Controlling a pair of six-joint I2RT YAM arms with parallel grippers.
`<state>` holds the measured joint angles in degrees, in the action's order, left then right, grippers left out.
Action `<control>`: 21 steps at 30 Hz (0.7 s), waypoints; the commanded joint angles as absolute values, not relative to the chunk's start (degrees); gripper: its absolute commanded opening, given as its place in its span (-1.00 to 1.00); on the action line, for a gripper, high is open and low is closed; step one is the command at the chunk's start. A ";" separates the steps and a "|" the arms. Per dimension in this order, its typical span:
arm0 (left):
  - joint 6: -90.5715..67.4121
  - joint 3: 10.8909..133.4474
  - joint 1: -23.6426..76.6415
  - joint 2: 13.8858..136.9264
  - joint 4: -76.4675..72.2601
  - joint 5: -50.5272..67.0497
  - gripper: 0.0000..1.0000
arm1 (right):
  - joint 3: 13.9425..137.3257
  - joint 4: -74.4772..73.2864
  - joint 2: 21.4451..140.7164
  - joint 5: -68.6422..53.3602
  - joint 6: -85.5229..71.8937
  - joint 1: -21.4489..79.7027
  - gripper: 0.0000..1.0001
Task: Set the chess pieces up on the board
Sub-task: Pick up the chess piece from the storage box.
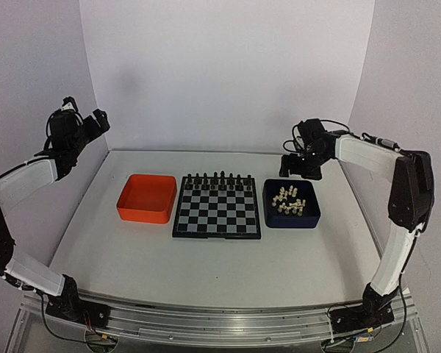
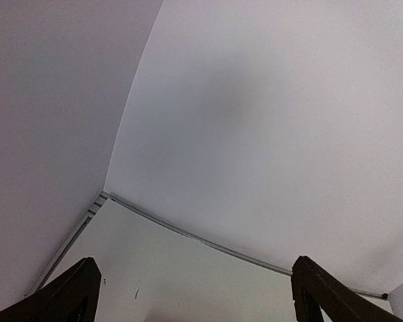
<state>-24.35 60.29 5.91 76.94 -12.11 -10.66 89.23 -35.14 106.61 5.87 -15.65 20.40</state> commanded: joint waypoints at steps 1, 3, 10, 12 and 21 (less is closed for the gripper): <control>-25.86 60.98 5.96 79.33 -15.61 -9.77 0.99 | 96.12 -40.90 112.73 10.71 -15.37 22.51 0.58; -25.83 61.16 5.97 80.28 -15.54 -8.83 0.99 | 97.41 -42.15 114.67 9.84 -16.62 22.98 0.46; -24.85 61.77 5.97 82.58 -16.21 -7.09 0.99 | 97.18 -42.64 116.59 7.77 -18.92 24.30 0.20; -24.79 61.74 5.95 82.93 -16.73 -6.70 0.99 | 97.57 -42.67 117.55 6.94 -19.04 24.84 0.12; -25.14 61.03 5.94 83.40 -17.61 -4.95 0.99 | 100.19 -42.77 121.91 5.87 -17.94 25.54 -0.06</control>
<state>-25.36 60.29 5.91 83.01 -14.51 -6.33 97.22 -41.84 119.73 7.24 -18.21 25.12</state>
